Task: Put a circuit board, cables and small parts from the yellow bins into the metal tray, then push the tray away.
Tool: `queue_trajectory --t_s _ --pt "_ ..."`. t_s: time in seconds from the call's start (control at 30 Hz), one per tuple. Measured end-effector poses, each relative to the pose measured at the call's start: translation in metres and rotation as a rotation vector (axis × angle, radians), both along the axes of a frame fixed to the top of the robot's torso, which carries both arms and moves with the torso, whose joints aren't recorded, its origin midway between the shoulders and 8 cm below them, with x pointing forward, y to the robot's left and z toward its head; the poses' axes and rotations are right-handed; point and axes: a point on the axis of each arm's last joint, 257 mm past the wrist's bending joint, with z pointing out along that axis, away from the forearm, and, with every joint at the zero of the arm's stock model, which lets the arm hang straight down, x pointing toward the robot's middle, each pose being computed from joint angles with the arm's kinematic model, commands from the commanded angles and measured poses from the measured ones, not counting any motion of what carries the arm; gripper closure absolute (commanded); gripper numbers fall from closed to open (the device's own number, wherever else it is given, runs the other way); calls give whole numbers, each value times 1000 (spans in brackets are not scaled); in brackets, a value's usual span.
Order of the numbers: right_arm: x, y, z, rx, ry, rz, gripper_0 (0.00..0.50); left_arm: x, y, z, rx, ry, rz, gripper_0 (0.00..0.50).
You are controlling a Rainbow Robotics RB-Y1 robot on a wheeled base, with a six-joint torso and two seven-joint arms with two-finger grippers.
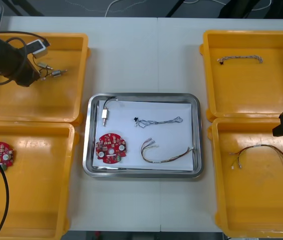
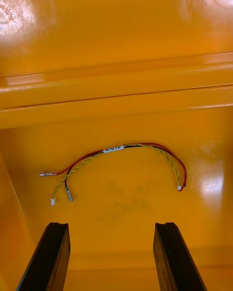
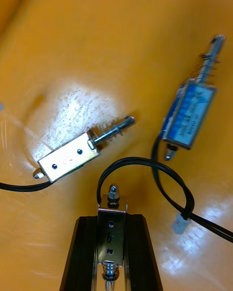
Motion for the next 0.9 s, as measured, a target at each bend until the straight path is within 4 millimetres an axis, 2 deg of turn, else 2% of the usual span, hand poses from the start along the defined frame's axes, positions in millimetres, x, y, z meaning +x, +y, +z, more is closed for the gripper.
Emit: queue_trajectory --t_s 0.33,0.63,0.9 --pt "-1 0 -1 -2 2 6 0 -16 -4 31 38 39 -64 500" --pt "-1 0 -1 -2 3 5 0 -49 -6 96 174 62 -160 500" --pt "-1 0 -1 -2 3 5 0 -82 -16 116 223 130 -204 500"
